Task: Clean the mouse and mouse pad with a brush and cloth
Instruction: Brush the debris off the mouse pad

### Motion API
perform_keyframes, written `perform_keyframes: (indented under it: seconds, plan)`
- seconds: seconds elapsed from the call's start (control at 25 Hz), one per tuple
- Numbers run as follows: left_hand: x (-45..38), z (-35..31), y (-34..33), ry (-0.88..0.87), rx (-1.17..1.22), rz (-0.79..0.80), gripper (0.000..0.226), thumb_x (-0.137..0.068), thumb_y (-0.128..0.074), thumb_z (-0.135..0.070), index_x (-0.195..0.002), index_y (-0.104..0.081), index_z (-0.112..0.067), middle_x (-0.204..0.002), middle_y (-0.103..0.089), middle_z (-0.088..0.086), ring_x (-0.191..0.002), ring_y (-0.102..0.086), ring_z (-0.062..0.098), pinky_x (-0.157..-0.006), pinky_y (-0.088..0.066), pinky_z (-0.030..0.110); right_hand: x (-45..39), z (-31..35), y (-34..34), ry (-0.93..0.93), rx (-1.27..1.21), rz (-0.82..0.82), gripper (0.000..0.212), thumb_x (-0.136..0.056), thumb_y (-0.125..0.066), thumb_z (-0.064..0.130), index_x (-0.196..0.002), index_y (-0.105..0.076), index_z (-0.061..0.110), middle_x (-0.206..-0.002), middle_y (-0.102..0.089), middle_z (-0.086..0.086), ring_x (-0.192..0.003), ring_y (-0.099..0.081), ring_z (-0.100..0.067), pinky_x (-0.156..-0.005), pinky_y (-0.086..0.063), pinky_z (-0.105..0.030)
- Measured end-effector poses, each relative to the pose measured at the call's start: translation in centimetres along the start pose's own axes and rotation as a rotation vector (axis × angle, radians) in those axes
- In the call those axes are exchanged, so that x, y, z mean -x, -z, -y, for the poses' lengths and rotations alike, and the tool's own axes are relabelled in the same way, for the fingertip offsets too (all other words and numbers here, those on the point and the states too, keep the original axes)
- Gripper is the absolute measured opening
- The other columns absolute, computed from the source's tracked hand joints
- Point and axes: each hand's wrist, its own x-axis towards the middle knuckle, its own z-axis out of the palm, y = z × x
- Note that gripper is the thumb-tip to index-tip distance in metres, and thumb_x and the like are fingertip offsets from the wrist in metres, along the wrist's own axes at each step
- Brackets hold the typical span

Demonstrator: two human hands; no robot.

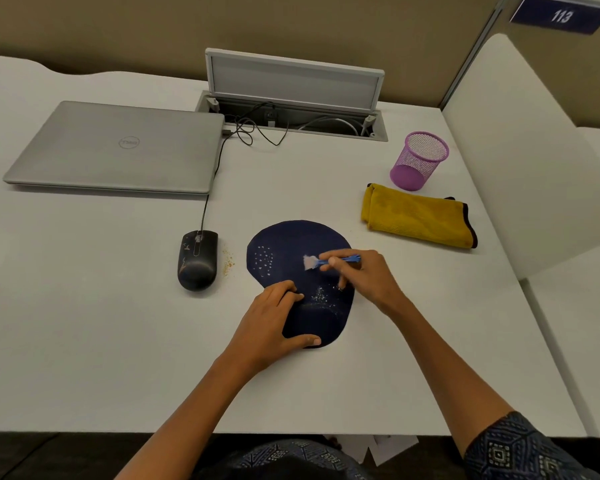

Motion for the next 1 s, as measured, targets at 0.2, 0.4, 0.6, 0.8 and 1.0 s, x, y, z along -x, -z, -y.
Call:
perform_keyframes:
  seconds: [0.2,0.4,0.6,0.8,1.0]
  plan:
    - [0.1,-0.1,0.1,0.005,0.004,0.000,0.077,-0.072,-0.058,-0.067,-0.133,-0.043,-0.022,-0.141,-0.034,-0.005,-0.129,-0.031,0.011,-0.109,-0.030,0.029,-1.9,-0.1,0.3,-0.163,0.084,-0.437,0.019,-0.094,-0.052,0.025,-0.103,-0.069,0.024,-0.095,-0.072,-0.007,-0.058,-0.061,-0.013,-0.071,-0.052,-0.026]
    - [0.0,0.0,0.0,0.008,-0.005,0.010,0.078,-0.072,-0.057,-0.068,-0.134,-0.041,-0.023,-0.143,-0.033,-0.006,-0.130,-0.030,0.010,-0.108,-0.028,0.027,-2.0,0.4,-1.3,-0.116,0.057,-0.246,0.020,-0.094,-0.051,0.025,-0.102,-0.070,0.022,-0.094,-0.074,-0.007,-0.056,-0.063,-0.013,-0.069,-0.055,-0.026]
    - [0.0,0.1,-0.2,0.000,-0.007,0.000,0.078,-0.072,-0.055,-0.069,-0.133,-0.042,-0.023,-0.142,-0.033,-0.006,-0.130,-0.029,0.009,-0.107,-0.026,0.024,-2.9,1.8,-2.2,-0.080,-0.039,-0.278,0.021,-0.094,-0.052,0.024,-0.107,-0.069,0.019,-0.099,-0.073,-0.006,-0.056,-0.060,-0.011,-0.066,-0.052,-0.016]
    - [-0.1,0.1,-0.1,-0.004,-0.011,0.004,0.079,-0.072,-0.055,-0.070,-0.133,-0.042,-0.022,-0.142,-0.033,-0.006,-0.130,-0.029,0.009,-0.107,-0.027,0.025,-3.3,1.6,-2.8,-0.128,0.004,-0.225,0.021,-0.094,-0.051,0.024,-0.104,-0.069,0.021,-0.098,-0.073,-0.007,-0.058,-0.062,-0.016,-0.073,-0.054,-0.026]
    - [0.0,0.2,-0.1,-0.011,-0.003,-0.016,0.079,-0.072,-0.057,-0.069,-0.133,-0.043,-0.022,-0.141,-0.034,-0.006,-0.129,-0.029,0.009,-0.107,-0.025,0.023,-2.9,0.7,-0.2,-0.204,0.118,-0.585,0.021,-0.094,-0.052,0.027,-0.105,-0.069,0.020,-0.107,-0.071,-0.008,-0.086,-0.066,-0.025,-0.077,-0.049,-0.028]
